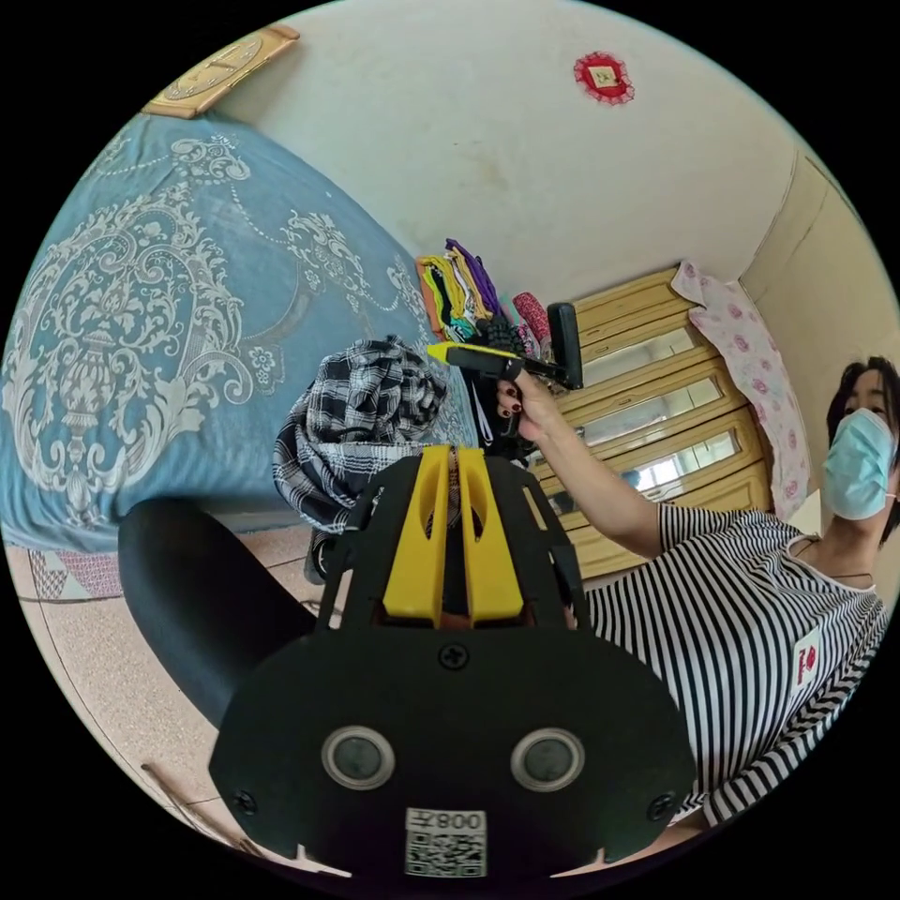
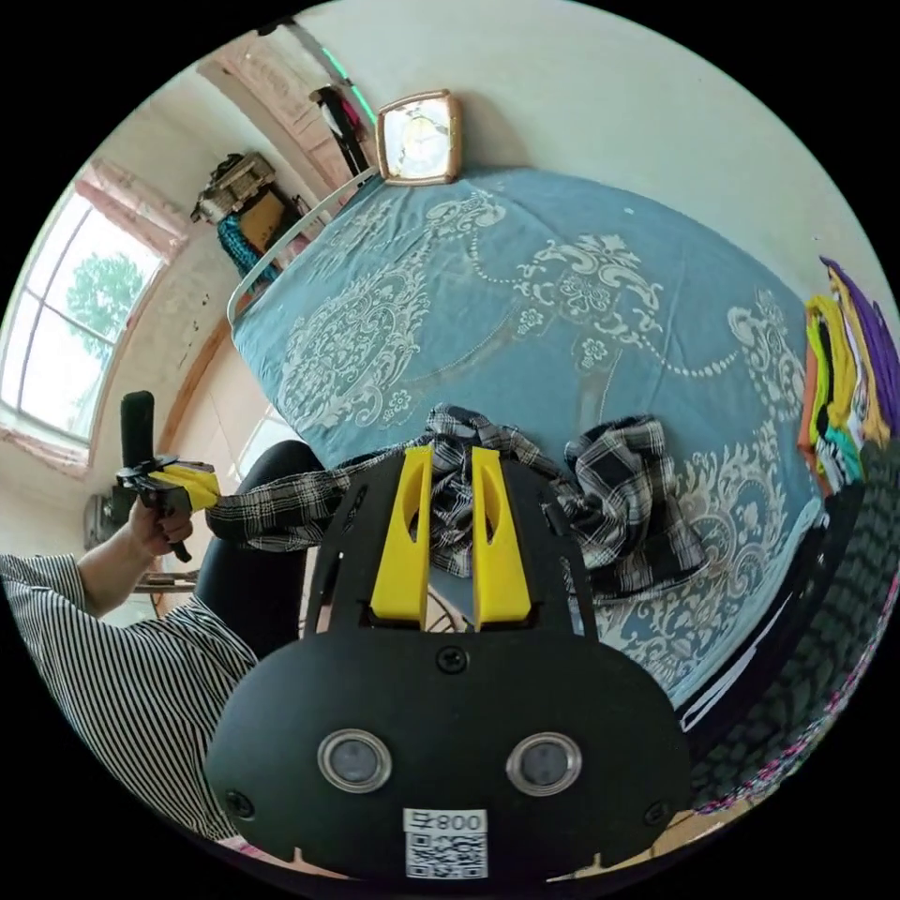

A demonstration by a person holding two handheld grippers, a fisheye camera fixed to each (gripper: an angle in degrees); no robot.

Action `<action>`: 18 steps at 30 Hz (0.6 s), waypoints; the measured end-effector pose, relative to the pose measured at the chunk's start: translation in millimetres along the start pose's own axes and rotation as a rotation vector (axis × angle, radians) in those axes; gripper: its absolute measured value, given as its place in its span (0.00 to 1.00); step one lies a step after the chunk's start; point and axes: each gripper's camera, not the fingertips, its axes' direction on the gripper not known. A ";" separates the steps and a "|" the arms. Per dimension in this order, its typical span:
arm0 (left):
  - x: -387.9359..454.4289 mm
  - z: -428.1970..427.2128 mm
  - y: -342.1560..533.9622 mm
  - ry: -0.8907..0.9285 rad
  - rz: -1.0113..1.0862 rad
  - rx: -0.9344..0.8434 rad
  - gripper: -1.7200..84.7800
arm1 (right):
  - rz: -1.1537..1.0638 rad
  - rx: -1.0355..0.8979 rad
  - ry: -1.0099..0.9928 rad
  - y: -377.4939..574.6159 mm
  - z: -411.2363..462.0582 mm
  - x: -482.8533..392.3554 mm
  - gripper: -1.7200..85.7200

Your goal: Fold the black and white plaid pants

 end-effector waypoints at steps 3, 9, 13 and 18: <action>-11.3 7.9 0.0 0.001 -0.009 -0.024 0.04 | -0.137 -0.059 0.162 -50.8 19.2 -45.1 0.11; -35.4 16.4 -0.9 0.030 -0.066 -0.026 0.04 | -0.265 -0.340 0.186 -108.3 96.4 -89.8 0.11; -43.6 18.4 -6.4 0.033 -0.061 -0.041 0.04 | -0.213 -0.347 0.134 -115.7 93.3 -95.2 0.05; -39.8 6.4 -18.4 0.045 -0.006 0.004 0.04 | -0.138 -0.192 0.144 -109.5 29.9 -96.8 0.03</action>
